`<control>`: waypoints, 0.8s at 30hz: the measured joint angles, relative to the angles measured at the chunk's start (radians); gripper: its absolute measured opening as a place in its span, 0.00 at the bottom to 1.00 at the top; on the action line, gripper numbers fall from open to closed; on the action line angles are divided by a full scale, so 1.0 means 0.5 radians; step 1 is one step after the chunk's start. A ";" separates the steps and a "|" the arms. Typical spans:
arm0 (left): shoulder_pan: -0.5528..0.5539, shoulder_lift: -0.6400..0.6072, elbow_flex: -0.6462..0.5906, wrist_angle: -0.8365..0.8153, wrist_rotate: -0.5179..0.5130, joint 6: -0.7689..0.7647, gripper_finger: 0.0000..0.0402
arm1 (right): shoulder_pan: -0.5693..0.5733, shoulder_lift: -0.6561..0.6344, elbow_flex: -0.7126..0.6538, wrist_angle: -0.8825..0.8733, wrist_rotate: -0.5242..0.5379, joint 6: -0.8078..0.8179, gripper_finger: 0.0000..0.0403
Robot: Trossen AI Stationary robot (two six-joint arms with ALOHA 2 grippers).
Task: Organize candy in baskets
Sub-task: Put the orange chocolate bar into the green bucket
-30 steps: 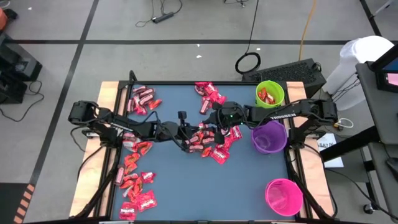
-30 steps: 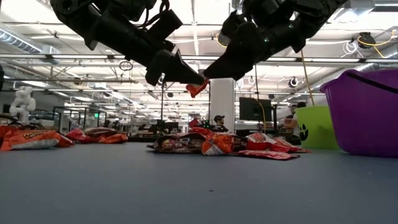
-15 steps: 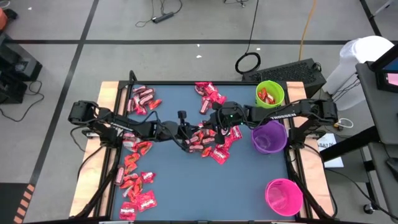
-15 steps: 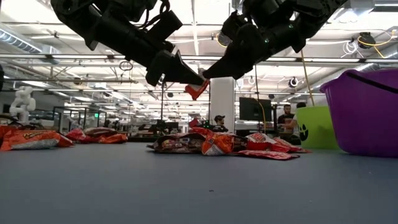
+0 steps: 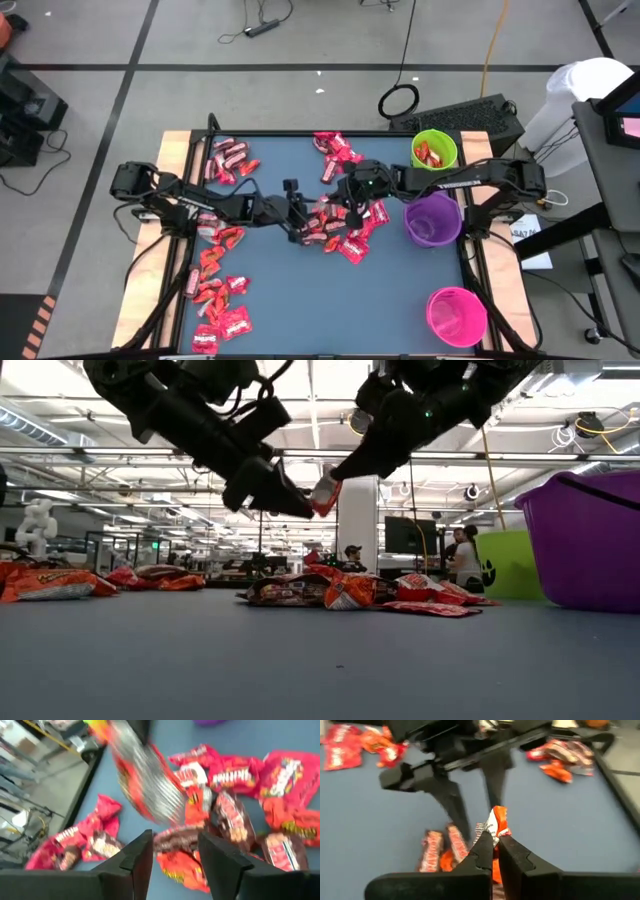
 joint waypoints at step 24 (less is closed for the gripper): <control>0.106 0.000 -0.274 0.449 0.243 -0.178 0.40 | -0.630 -0.978 -0.004 -1.498 1.049 0.055 0.01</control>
